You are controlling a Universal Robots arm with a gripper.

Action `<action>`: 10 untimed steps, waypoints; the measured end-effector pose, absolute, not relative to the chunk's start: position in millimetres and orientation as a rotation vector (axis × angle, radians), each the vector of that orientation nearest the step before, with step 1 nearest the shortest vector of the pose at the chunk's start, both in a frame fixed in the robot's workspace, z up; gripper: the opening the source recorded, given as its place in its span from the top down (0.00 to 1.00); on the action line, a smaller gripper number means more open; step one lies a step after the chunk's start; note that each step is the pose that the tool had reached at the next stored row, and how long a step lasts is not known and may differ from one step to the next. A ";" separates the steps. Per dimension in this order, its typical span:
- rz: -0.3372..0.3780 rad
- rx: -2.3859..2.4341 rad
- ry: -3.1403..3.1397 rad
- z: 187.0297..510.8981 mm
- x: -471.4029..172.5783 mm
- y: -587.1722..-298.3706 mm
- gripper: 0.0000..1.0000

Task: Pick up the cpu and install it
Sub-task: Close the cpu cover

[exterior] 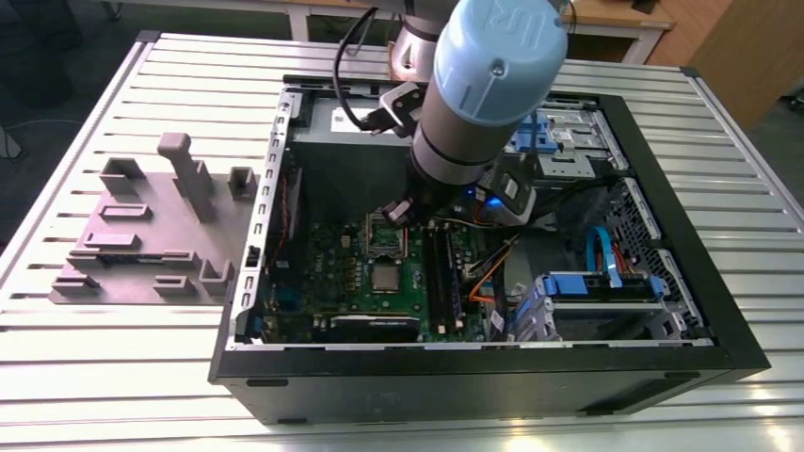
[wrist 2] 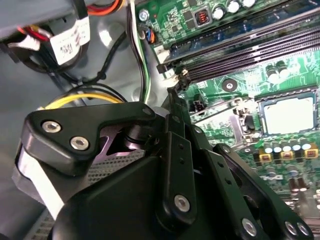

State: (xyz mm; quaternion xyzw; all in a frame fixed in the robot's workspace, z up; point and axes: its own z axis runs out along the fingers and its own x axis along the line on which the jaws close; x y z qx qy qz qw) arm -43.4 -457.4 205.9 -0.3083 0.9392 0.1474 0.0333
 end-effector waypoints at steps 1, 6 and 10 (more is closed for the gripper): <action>0.455 -0.975 2.883 205.7 -43.4 -457.4 0.89; 0.456 -1.019 2.871 205.1 -43.4 -457.3 0.89; 0.453 -1.019 2.867 204.2 -43.4 -457.0 0.89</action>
